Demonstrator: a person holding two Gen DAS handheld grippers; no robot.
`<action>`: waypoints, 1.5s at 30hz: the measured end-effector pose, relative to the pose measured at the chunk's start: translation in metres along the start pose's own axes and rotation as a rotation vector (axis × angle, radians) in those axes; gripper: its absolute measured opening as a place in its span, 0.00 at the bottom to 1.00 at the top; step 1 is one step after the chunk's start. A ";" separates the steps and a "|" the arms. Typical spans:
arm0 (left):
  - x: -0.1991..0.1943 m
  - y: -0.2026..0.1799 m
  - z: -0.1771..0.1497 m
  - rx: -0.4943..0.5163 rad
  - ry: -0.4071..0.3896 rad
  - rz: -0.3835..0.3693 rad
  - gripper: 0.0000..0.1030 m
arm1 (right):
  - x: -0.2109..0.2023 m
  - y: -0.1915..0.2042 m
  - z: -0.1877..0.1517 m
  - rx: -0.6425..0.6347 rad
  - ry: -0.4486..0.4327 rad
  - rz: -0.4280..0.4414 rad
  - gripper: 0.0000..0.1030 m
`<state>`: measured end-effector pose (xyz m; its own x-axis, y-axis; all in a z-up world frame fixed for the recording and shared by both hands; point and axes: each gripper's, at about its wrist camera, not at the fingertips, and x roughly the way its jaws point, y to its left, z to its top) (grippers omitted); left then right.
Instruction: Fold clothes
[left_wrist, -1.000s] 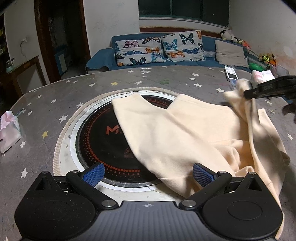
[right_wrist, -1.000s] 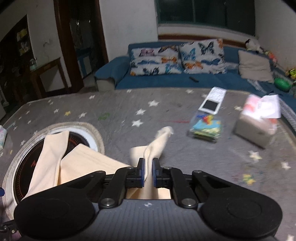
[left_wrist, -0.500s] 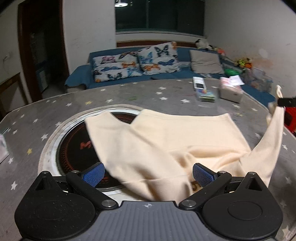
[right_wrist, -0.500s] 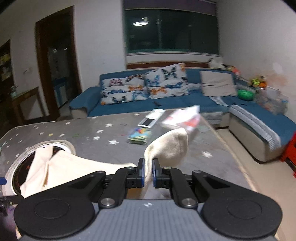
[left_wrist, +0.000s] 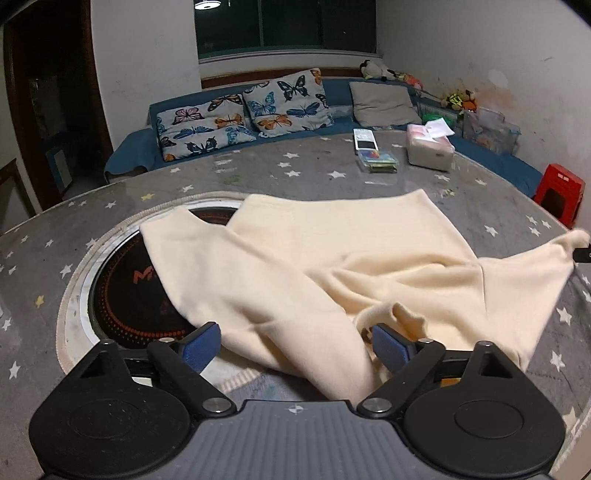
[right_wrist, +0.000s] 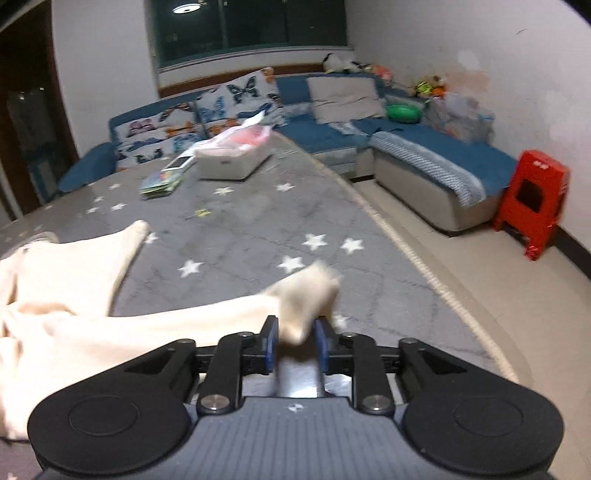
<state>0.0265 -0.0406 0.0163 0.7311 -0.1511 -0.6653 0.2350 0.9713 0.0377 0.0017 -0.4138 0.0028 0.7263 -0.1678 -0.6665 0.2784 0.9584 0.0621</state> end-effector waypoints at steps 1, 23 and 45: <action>0.001 0.001 0.002 -0.005 -0.004 0.003 0.84 | 0.000 -0.002 0.001 0.008 -0.007 -0.006 0.25; -0.021 -0.125 -0.040 0.488 -0.077 -0.440 0.71 | 0.023 -0.027 0.010 0.049 0.007 0.039 0.44; -0.031 -0.095 -0.049 0.454 0.035 -0.537 0.09 | -0.022 -0.035 -0.006 0.031 -0.019 0.020 0.26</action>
<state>-0.0496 -0.1195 -0.0030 0.4199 -0.5749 -0.7022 0.8076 0.5898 0.0001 -0.0282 -0.4419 0.0110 0.7437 -0.1535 -0.6507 0.2827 0.9542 0.0980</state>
